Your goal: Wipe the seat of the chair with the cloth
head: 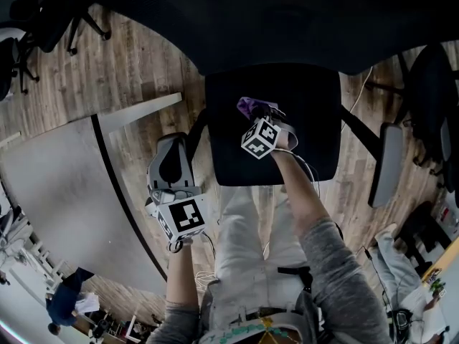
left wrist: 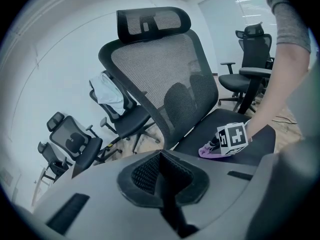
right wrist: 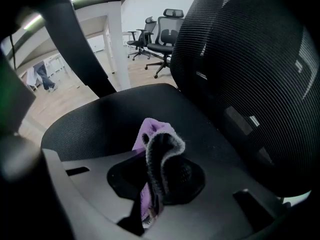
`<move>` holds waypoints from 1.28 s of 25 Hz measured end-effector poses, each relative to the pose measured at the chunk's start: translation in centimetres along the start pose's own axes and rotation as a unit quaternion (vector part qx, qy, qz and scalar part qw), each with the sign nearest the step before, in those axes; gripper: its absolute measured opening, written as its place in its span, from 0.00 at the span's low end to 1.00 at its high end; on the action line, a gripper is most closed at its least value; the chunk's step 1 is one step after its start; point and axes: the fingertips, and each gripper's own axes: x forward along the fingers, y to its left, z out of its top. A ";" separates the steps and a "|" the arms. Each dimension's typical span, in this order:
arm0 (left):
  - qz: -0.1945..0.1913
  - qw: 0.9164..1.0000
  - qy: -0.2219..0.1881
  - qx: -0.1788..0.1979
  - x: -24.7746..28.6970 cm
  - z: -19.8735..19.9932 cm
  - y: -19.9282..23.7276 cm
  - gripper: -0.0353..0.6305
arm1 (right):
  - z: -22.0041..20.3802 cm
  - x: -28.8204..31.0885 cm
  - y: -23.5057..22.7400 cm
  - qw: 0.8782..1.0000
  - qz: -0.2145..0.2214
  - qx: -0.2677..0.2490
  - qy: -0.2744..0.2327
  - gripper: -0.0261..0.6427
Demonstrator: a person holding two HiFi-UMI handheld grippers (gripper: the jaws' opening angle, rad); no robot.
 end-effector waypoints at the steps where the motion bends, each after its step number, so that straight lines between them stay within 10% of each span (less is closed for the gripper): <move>1: 0.000 1.000 0.001 0.000 0.0 -0.1 0.0 0.05 | -0.1 0.0 -0.1 1.000 -0.001 -0.001 0.001 0.12; 32: 0.014 1.000 0.008 0.012 -0.2 0.1 -0.1 0.05 | -5.8 -1.7 -4.0 0.999 -0.011 -0.034 0.025 0.12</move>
